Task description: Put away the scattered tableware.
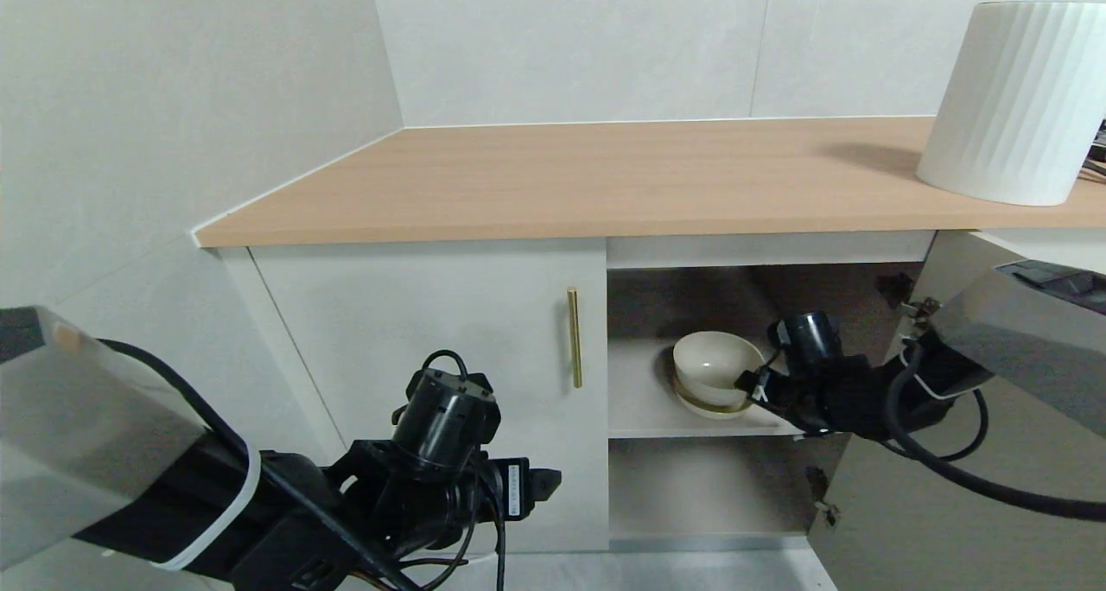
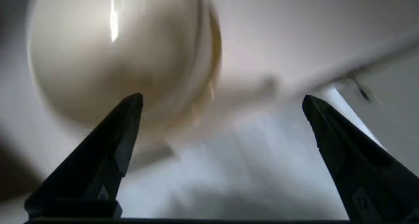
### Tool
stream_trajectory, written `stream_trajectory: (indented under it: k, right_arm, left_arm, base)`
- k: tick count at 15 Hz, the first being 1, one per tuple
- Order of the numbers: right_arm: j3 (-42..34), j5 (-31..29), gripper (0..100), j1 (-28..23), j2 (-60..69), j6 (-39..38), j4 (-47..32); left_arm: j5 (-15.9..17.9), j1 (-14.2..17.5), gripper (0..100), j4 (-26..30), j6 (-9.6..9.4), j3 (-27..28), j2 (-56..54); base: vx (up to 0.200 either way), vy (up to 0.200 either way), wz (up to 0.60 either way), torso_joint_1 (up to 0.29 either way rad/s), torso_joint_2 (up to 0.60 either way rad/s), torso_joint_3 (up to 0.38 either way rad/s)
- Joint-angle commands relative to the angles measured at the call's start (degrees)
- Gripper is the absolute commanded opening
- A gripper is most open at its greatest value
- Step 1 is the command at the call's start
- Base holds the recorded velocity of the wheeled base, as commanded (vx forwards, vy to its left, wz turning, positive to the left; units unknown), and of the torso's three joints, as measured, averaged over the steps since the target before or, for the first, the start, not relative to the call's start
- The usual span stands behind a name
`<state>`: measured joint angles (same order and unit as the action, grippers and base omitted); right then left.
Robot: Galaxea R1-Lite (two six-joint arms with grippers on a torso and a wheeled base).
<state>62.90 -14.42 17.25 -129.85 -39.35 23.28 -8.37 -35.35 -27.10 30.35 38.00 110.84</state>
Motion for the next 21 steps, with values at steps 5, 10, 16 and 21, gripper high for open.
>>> stream_trajectory:
  k: [5,10,16,21]
  right_arm:
    - [-22.6,5.3,100,5.3,33.6,12.7,-0.6]
    - [-23.6,8.5,100,10.7,45.2,16.9,-16.7]
    - [-23.4,8.6,100,13.1,45.7,16.9,-18.8]
    - [-23.3,8.9,100,14.2,45.0,16.9,-18.7]
  left_arm:
    - [-3.0,4.7,100,1.1,-6.45,-2.8,-16.9]
    - [-3.0,4.9,100,14.2,-6.89,-4.3,-29.4]
    - [-2.7,6.4,100,13.9,-7.68,-5.2,-28.0]
    - [-2.4,4.1,100,13.7,-6.45,-5.5,-24.4]
  base:
    - [0.000,0.000,0.00,0.000,0.00,0.000]
    - [0.000,0.000,0.00,0.000,0.00,0.000]
    - [0.000,0.000,0.00,0.000,0.00,0.000]
    - [0.000,0.000,0.00,0.000,0.00,0.000]
